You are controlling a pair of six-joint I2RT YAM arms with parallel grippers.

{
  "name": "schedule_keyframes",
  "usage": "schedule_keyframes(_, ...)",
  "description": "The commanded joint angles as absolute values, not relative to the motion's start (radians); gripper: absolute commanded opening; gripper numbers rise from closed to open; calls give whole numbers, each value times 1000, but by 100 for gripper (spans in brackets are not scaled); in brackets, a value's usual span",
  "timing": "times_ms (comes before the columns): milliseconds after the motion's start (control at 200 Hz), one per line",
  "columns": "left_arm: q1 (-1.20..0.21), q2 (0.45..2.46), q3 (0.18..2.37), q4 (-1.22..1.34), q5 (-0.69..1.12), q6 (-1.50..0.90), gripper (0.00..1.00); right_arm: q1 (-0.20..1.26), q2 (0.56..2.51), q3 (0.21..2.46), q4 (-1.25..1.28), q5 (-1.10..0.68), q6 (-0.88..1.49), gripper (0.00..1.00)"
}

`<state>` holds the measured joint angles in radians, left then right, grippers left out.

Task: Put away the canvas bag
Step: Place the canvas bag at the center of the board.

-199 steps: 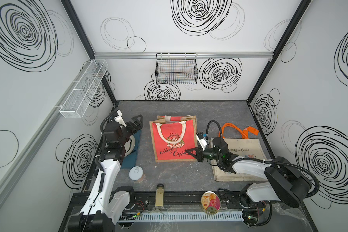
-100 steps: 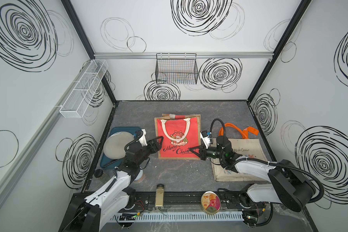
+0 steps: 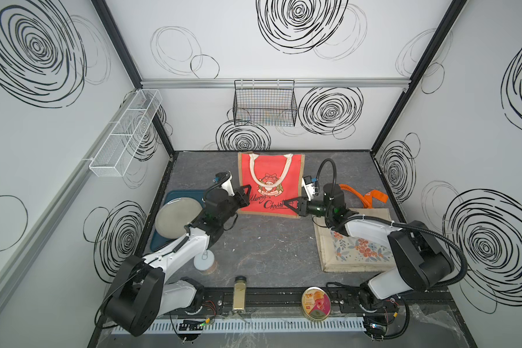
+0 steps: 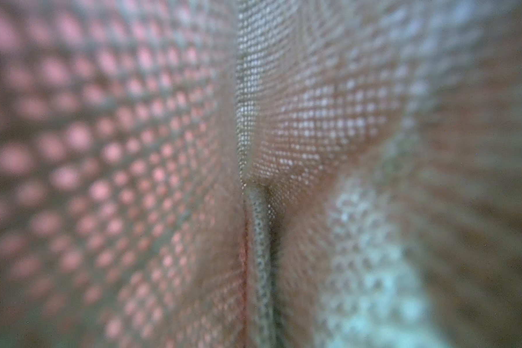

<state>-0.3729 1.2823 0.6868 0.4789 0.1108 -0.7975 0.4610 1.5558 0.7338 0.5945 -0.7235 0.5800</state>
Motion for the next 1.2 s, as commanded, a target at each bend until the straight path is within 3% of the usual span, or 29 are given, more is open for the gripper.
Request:
schedule_keyframes(0, -327, 1350, 786, 432, 80, -869, 0, 434, 1635, 846, 549, -711, 681, 0)
schedule_keyframes(215, -363, 1353, 717, 187, -65, -941, 0, 470, 1767, 866, 408, -722, 834, 0)
schedule_keyframes(395, -400, 1273, 641, 121, -161, -946, 15, 524, 1769, 801, 376, -704, 875, 0)
schedule_keyframes(515, -410, 1299, 620, 64, -202, -939, 22, 534, 1760, 784, 279, -678, 877, 14)
schedule_keyframes(661, -427, 1297, 554, 98, -216, -980, 23, 545, 1748, 757, 175, -623, 832, 48)
schedule_keyframes(796, -517, 1316, 559, 98, -274, -967, 24, 560, 1749, 746, 126, -583, 801, 55)
schedule_keyframes(906, -538, 1346, 565, 87, -302, -957, 37, 551, 1728, 754, 42, -515, 759, 64)
schedule_keyframes(1021, -534, 1341, 591, 61, -351, -918, 40, 528, 1660, 758, -32, -449, 704, 69)
schedule_keyframes(1046, -532, 1337, 605, 48, -367, -906, 40, 520, 1647, 761, -52, -438, 695, 79)
schedule_keyframes(1071, -528, 1333, 618, 42, -376, -893, 40, 513, 1639, 769, -73, -436, 685, 82)
schedule_keyframes(1096, -524, 1332, 631, 39, -381, -878, 52, 504, 1636, 778, -98, -442, 674, 89)
schedule_keyframes(1136, -518, 1339, 655, 39, -379, -859, 63, 490, 1635, 790, -129, -455, 661, 90)
schedule_keyframes(1196, -505, 1374, 688, 53, -341, -831, 64, 480, 1626, 790, -143, -444, 650, 91)
